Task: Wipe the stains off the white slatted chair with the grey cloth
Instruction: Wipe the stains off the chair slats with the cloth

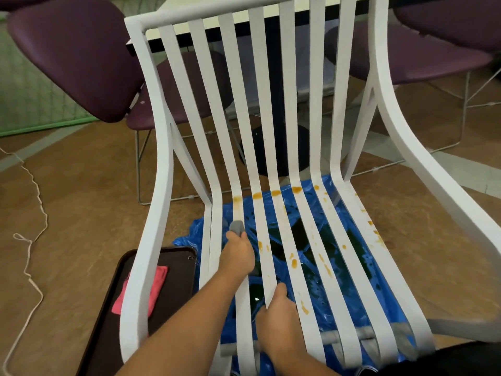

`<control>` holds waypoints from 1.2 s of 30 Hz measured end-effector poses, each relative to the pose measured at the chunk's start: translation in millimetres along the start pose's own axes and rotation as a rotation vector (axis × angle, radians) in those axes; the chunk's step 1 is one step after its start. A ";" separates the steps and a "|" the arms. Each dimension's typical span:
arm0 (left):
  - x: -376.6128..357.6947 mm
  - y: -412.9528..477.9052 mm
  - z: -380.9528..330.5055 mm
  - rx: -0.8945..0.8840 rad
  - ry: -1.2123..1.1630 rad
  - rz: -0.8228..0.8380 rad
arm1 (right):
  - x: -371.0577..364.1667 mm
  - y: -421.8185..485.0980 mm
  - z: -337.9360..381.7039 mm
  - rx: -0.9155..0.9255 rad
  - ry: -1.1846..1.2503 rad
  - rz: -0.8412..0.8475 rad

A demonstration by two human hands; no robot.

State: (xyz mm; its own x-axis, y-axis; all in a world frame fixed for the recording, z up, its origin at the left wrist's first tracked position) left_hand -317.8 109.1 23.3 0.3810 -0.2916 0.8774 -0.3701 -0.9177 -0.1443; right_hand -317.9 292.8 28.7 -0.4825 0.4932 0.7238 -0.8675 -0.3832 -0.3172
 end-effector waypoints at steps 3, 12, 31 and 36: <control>-1.9 -22.9 16.7 0.084 -0.080 -0.056 | 1.8 -2.5 1.6 0.001 0.000 0.010; -10.4 -6.0 17.1 0.068 -0.066 -0.103 | 0.9 -1.6 1.0 -0.010 0.015 0.013; -4.4 117.7 -51.5 -0.081 0.085 -0.070 | -2.6 9.0 -4.3 -0.024 -0.050 -0.042; -9.2 113.0 -51.0 -0.232 0.274 -0.109 | -5.5 5.3 -6.9 -0.017 -0.008 -0.001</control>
State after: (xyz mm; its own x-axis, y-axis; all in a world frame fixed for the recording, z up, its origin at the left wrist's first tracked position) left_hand -406.3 21.9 22.3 0.1993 -0.0840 0.9763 -0.5338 -0.8448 0.0363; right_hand -320.8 293.4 18.8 -0.4811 0.4875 0.7286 -0.8698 -0.3696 -0.3270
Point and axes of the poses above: each hand's wrist, its own y-axis towards the middle knuckle, its own x-axis out of the back of the hand, z = x × y, the point moved 8 cm from there along y, towards the middle knuckle, and after that the axes turned 13 degrees about -z, right-handed, at the moved point
